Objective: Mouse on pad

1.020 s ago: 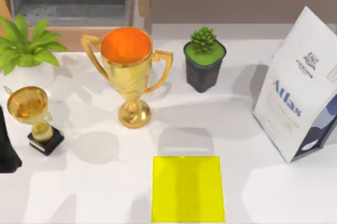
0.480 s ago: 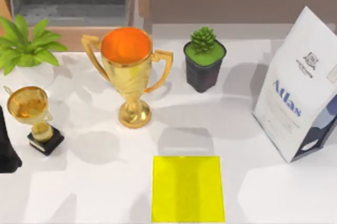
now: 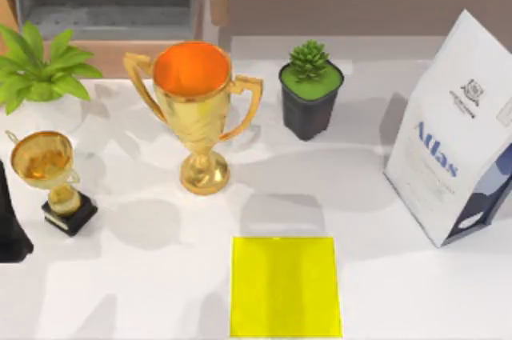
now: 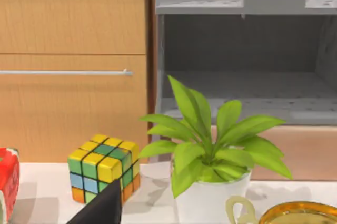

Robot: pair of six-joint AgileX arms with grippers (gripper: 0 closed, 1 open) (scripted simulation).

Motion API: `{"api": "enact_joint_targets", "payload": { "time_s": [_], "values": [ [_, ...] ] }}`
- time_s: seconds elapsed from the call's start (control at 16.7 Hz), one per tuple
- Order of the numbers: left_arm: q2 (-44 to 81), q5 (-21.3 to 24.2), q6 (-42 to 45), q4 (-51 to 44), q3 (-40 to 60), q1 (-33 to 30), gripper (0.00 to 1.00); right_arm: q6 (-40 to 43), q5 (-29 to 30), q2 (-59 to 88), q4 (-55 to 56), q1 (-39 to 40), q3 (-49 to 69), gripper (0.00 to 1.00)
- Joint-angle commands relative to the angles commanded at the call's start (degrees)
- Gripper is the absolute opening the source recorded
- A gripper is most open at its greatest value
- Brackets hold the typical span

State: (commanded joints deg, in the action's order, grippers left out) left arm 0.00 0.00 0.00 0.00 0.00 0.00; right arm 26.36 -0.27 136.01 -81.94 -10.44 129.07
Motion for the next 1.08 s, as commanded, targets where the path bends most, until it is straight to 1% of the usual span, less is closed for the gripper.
{"api": "enact_joint_targets", "payload": {
  "time_s": [0.3,0.48,0.6,0.78,0.96,1.08],
  "values": [
    [0.0,0.0,0.0,0.0,0.0,0.0,1.0,-0.66,-0.05,-0.36,0.61,0.48,0.25,0.0],
    [0.0,0.0,0.0,0.0,0.0,0.0,1.0,-5.05,-0.53,-4.62,4.19,4.18,2.39,0.0],
    [0.0,0.0,0.0,0.0,0.0,0.0,1.0,-9.6,-1.36,-8.62,6.95,8.57,3.65,0.0],
    [0.0,0.0,0.0,0.0,0.0,0.0,1.0,-18.39,-3.57,-14.35,9.59,17.52,3.18,0.0],
    [0.0,0.0,0.0,0.0,0.0,0.0,1.0,-28.79,-6.69,-18.9,9.74,28.34,-0.97,0.0],
    [0.0,0.0,0.0,0.0,0.0,0.0,1.0,-36.56,-8.68,-21.2,8.9,35.76,-5.96,0.0]
  ]
}}
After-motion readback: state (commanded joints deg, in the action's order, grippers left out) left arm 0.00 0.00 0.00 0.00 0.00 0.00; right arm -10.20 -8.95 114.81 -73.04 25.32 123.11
